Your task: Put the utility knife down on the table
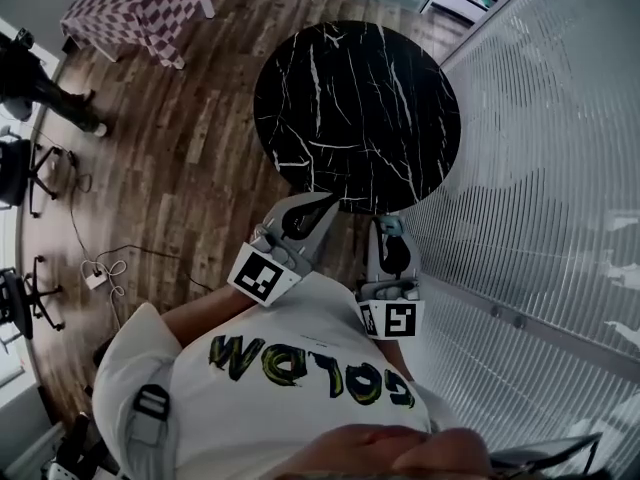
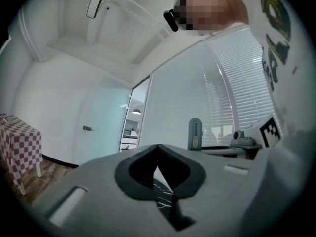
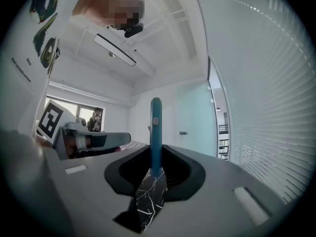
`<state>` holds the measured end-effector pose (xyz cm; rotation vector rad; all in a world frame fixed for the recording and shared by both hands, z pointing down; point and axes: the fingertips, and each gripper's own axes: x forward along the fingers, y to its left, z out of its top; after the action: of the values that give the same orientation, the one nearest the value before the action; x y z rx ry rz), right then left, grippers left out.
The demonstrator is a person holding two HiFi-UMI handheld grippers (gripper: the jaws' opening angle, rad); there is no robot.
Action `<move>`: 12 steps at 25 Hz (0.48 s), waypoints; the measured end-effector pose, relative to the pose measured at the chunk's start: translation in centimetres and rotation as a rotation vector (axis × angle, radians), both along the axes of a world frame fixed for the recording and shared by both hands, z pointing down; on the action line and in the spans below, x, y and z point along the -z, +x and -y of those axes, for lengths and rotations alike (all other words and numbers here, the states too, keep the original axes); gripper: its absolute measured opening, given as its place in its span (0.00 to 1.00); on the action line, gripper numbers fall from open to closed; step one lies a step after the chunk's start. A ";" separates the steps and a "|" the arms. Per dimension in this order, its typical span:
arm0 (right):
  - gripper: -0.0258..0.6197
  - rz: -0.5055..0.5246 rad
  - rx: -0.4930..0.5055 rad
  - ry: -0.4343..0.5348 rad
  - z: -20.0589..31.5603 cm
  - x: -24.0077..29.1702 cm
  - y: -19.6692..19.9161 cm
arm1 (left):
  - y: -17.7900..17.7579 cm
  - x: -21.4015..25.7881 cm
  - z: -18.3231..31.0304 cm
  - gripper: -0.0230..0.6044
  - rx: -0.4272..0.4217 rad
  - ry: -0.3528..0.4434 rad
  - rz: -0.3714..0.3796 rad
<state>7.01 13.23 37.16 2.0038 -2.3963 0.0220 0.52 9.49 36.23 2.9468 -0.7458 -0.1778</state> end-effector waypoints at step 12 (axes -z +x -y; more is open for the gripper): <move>0.15 0.002 -0.046 -0.003 12.6 0.2 1.2 | 1.6 0.3 12.1 0.04 -0.072 -0.004 -0.004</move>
<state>8.25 0.60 36.96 2.0586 -2.3491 0.0287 2.14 -2.63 35.91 2.9624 -0.6382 -0.1761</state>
